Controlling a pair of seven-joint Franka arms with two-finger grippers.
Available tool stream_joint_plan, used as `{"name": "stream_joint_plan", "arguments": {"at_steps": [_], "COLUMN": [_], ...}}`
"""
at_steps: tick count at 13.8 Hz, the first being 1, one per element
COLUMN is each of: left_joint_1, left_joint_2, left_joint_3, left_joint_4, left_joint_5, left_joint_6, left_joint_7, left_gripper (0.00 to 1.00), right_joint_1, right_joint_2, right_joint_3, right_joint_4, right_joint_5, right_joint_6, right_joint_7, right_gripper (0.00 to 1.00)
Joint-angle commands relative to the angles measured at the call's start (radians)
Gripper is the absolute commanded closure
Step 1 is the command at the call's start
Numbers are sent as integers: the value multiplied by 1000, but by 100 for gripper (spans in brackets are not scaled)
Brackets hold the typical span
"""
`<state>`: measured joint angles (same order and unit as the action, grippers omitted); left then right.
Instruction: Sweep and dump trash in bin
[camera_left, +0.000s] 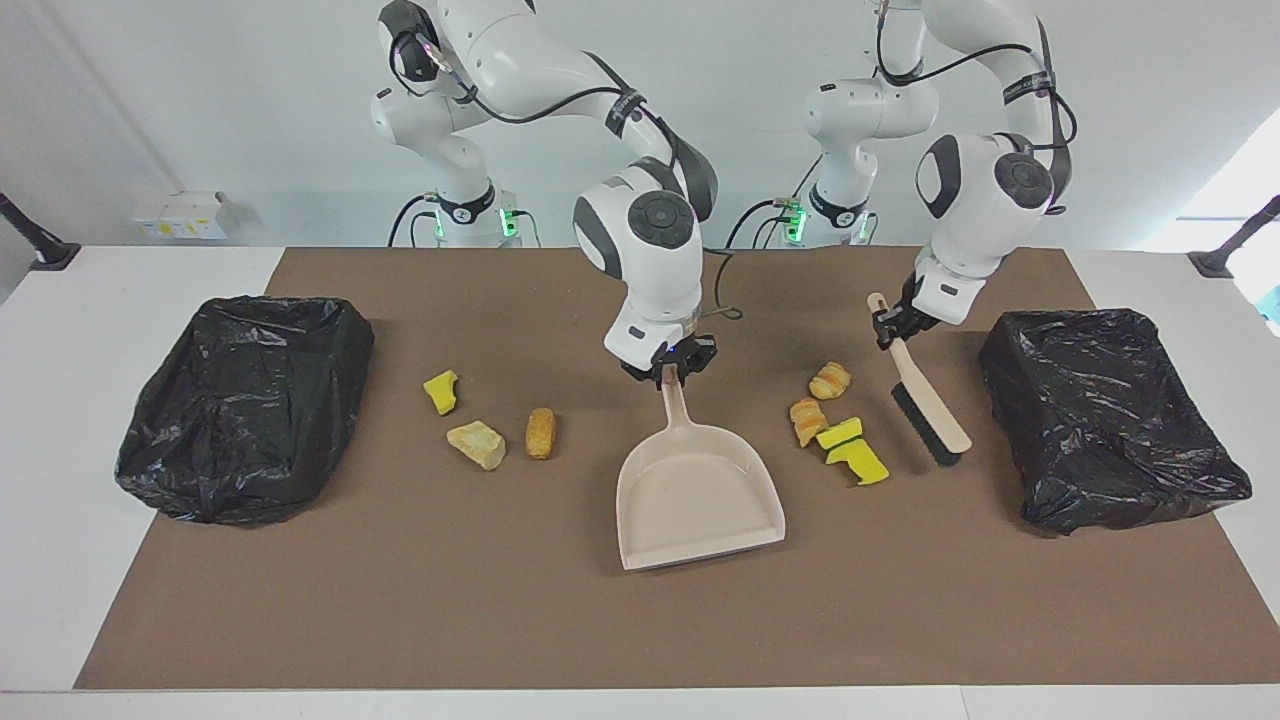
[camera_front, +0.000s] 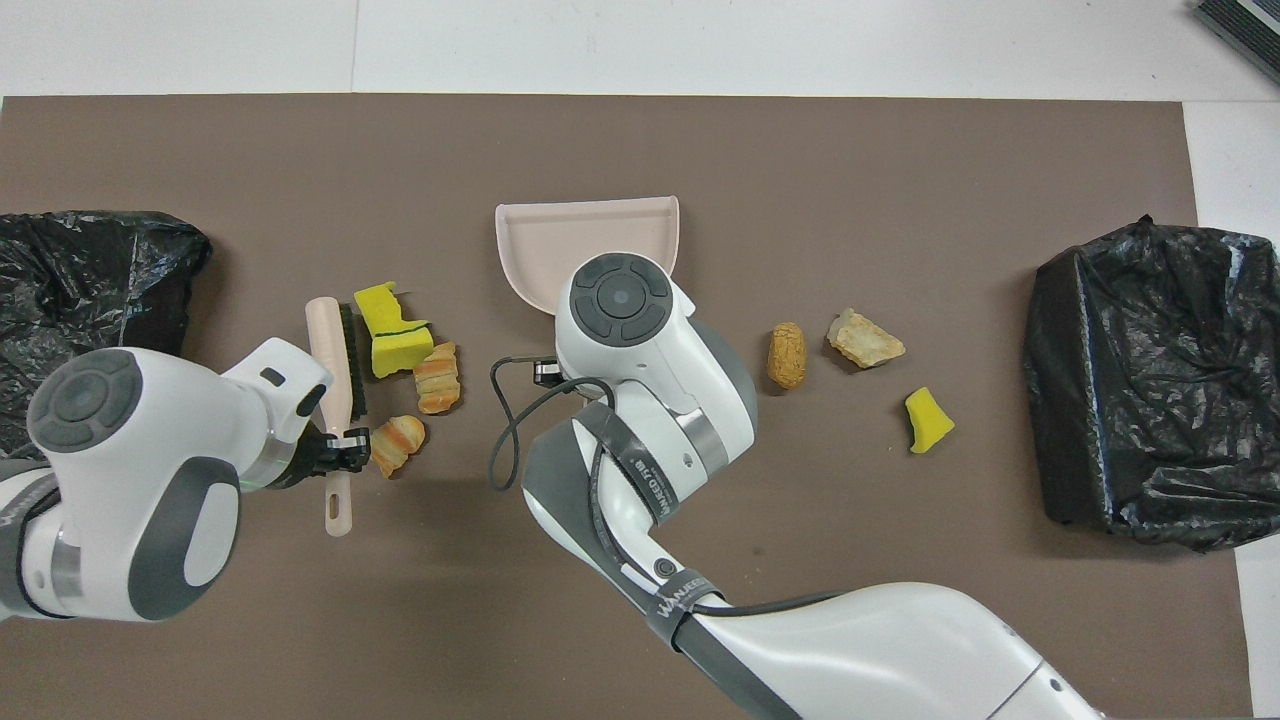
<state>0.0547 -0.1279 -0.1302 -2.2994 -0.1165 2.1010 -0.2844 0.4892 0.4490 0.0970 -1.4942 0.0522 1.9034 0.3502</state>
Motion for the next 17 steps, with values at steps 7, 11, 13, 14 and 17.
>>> {"name": "stream_joint_plan", "arguments": {"at_steps": [7,11,13,14,17], "left_joint_1": [25,16,13,13,5], "left_joint_2": [-27,-27,-29,-29,-36], "left_joint_3": [-8,-8,-8,-8,-12], "left_joint_4": [-43,-52,-58,-58,-66], "left_joint_5": [-17,-17,-17,-17,-17], "left_joint_6": [-3,-3,1,1,-1], "left_joint_7": [27,27,28,27,28], "left_gripper": [100,100,100,100,100], "right_joint_1": [-115,-117,-101,-101,-101], "right_joint_2": [-70,-60,-50,-49,-49], "right_joint_3": [9,9,10,10,10], "right_joint_4": [-57,-73,-73,-75,-80], "right_joint_5": [-66,-210,-267,-270,-308], "right_joint_6": [-170,-153,-144,-144,-142], "right_joint_7": [-898,-1112,-1120,-1139,-1250], "right_gripper": [100,100,100,100,100]}}
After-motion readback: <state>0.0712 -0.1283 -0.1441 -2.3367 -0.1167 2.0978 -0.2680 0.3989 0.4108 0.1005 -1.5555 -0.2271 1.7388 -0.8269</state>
